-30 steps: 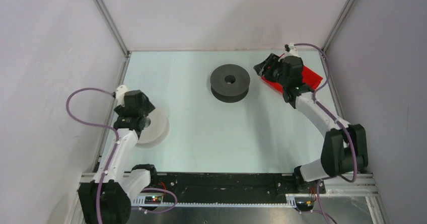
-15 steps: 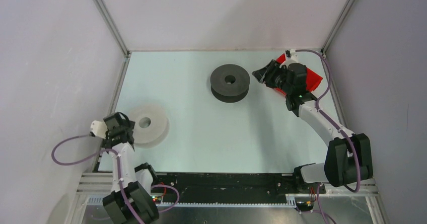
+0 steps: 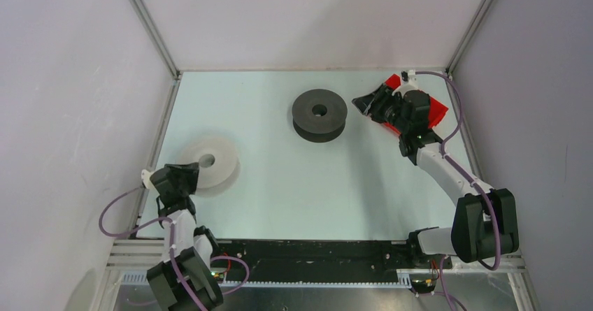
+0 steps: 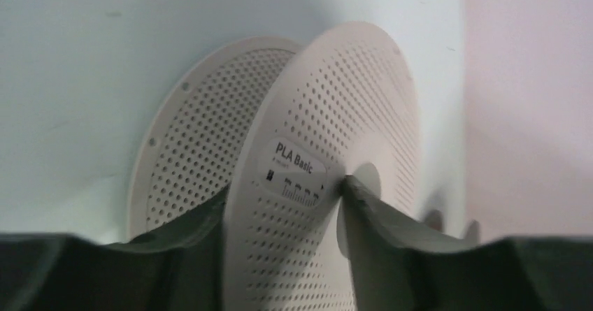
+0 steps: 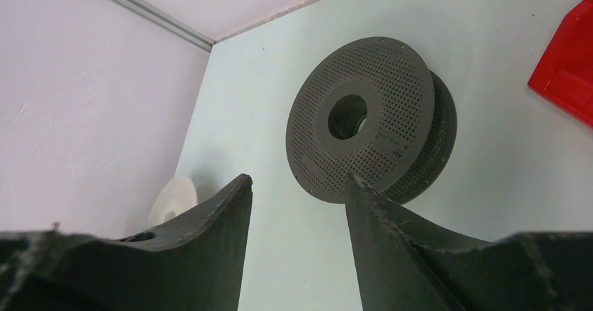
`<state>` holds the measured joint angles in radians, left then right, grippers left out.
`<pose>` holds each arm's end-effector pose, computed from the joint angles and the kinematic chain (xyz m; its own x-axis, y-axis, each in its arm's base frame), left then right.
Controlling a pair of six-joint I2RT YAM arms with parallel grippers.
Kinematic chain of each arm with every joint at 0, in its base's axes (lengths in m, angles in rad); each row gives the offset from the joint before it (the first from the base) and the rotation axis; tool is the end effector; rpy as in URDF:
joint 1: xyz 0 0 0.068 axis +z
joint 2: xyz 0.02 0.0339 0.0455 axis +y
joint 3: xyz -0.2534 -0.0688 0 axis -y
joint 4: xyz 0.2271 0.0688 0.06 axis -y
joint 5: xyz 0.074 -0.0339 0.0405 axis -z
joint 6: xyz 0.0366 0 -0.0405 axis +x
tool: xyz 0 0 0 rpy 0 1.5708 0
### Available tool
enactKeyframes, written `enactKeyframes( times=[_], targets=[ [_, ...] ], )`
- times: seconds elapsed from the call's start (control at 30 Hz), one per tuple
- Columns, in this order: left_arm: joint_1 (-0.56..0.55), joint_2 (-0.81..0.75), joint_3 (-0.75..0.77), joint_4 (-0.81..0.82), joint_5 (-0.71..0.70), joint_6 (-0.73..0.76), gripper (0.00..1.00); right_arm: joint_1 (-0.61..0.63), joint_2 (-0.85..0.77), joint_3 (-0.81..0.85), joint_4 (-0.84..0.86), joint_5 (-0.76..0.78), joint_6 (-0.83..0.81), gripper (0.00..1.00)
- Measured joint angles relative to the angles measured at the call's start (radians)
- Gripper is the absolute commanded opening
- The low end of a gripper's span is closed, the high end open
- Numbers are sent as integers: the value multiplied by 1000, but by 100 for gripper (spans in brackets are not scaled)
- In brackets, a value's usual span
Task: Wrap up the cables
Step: Pick up the cable reel from the center of the board.
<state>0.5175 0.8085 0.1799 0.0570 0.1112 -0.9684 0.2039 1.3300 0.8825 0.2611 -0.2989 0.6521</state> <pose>0.1383 0.0740 0.1521 0.0719 -0.9014 -0.4271 -0.6200 0.2950 -0.7270 0.2890 0.0708 0.2952 -0.4336 0.5025 -0.7479 -0.2689 0.7200 0.6397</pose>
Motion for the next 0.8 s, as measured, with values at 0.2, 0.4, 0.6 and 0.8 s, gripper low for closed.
enactKeyframes(
  times=[0.2,0.4,0.6,0.8],
  targets=[
    [-1,15,6,185,121,-72,7,-2,0,-2,8,-7,6,55],
    [-26,-16,35,223,154,-75,0,-2,0,-2,8,-14,6,55],
    [-182,-20,187,32,34,79,0,-3,0,-2,8,-24,5,56],
    [-487,-3,394,-225,-177,326,0,-3,0,-2,7,-25,-2,56]
  ],
)
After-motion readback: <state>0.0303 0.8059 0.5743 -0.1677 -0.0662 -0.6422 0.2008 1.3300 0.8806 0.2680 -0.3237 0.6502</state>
